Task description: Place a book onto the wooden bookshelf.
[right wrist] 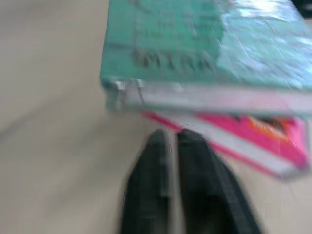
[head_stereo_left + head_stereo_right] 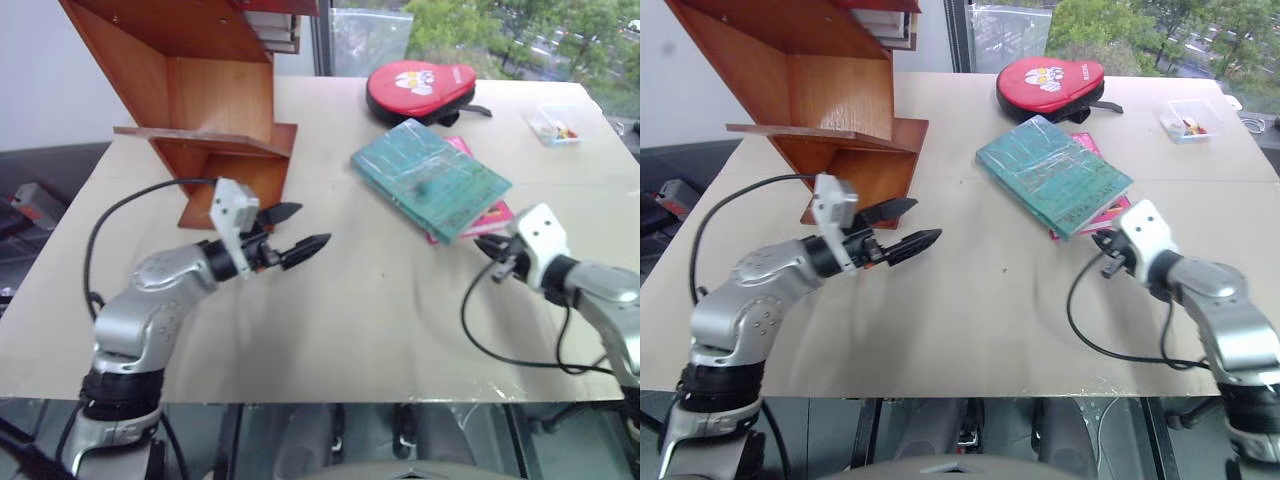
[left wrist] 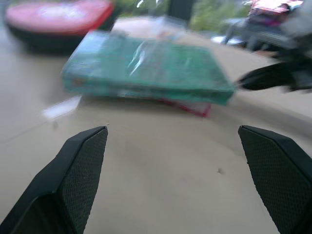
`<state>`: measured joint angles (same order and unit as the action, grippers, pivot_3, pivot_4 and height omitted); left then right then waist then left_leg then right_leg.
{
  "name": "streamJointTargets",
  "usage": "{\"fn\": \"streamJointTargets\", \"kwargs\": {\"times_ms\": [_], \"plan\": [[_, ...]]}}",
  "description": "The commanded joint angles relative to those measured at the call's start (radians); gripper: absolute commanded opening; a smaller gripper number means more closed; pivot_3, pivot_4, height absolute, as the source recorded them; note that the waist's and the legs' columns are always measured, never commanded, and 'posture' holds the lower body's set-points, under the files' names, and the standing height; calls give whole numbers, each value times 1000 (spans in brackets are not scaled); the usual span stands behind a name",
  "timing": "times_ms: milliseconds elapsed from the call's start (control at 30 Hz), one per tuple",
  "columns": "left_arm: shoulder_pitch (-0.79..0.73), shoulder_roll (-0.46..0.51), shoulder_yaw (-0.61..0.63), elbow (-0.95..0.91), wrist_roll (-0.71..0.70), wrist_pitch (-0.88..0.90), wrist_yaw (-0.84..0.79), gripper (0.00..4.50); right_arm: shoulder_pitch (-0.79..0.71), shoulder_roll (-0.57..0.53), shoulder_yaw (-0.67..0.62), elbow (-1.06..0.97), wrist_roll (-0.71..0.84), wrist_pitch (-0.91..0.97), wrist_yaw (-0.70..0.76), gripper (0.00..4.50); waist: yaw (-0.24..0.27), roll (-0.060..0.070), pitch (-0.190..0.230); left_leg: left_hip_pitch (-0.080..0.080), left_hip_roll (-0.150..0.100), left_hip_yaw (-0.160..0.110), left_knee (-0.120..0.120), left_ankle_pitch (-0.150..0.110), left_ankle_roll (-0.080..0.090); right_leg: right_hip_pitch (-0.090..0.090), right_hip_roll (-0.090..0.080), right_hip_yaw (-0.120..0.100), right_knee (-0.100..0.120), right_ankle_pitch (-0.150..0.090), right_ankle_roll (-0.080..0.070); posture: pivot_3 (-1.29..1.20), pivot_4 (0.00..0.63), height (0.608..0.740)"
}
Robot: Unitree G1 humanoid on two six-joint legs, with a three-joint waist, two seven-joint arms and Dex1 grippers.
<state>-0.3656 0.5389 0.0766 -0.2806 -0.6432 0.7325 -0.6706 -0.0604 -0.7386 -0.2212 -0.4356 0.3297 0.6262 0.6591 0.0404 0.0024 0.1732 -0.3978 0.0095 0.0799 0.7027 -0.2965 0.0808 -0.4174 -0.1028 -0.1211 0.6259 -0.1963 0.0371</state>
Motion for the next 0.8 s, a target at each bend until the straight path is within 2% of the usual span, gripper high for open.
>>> {"fn": "streamJointTargets", "kwargs": {"times_ms": [33, 133, 200, 433, 567, 800], "plan": [[-95, -94, 10, 71, -115, 186, 88, 4500, 94, -20, -186, -203, 96, 26, 32, 2201, -3, 0, 0, 0, 0, 0, 0, 0, 0, 0, 0, 0, 0, 0, 0, 0, 150, 740], [-189, -210, 50, 224, -175, 293, 164, 4500, 162, 2, -299, -346, 196, 69, 17, 3549, -4, -1, 0, 2, 1, -1, 1, 0, 0, 1, 1, 0, 1, -2, 4, 0, 150, 740], [-271, -310, 120, 368, -216, 332, 248, 4500, 175, 16, -339, -418, 260, 97, -15, 4473, -8, -2, 0, 4, 1, -1, 1, 1, -1, 3, 1, 0, 2, -3, 4, 0, 150, 740], [-479, -533, 254, 783, -197, 269, 419, 4500, 178, 32, -334, -576, 429, 175, -141, 4473, -8, -5, 0, 3, 0, -3, 2, 1, 0, 4, 1, 0, 1, -2, 4, 0, 150, 740], [-562, -598, 308, 969, -180, 176, 443, 4500, 192, 19, -302, -607, 462, 185, -179, 4473, -2, -6, 1, 1, -1, -4, 2, 0, 0, 4, 0, -3, 0, 0, 0, 0, 150, 740], [-703, -680, 383, 1242, -159, -47, 424, 4500, 179, 2, -242, -602, 457, 171, -227, 4473, 1, -7, 1, 1, -1, -4, 2, 0, 0, 4, 0, -3, 0, -2, 4, 0, 150, 740]]}}
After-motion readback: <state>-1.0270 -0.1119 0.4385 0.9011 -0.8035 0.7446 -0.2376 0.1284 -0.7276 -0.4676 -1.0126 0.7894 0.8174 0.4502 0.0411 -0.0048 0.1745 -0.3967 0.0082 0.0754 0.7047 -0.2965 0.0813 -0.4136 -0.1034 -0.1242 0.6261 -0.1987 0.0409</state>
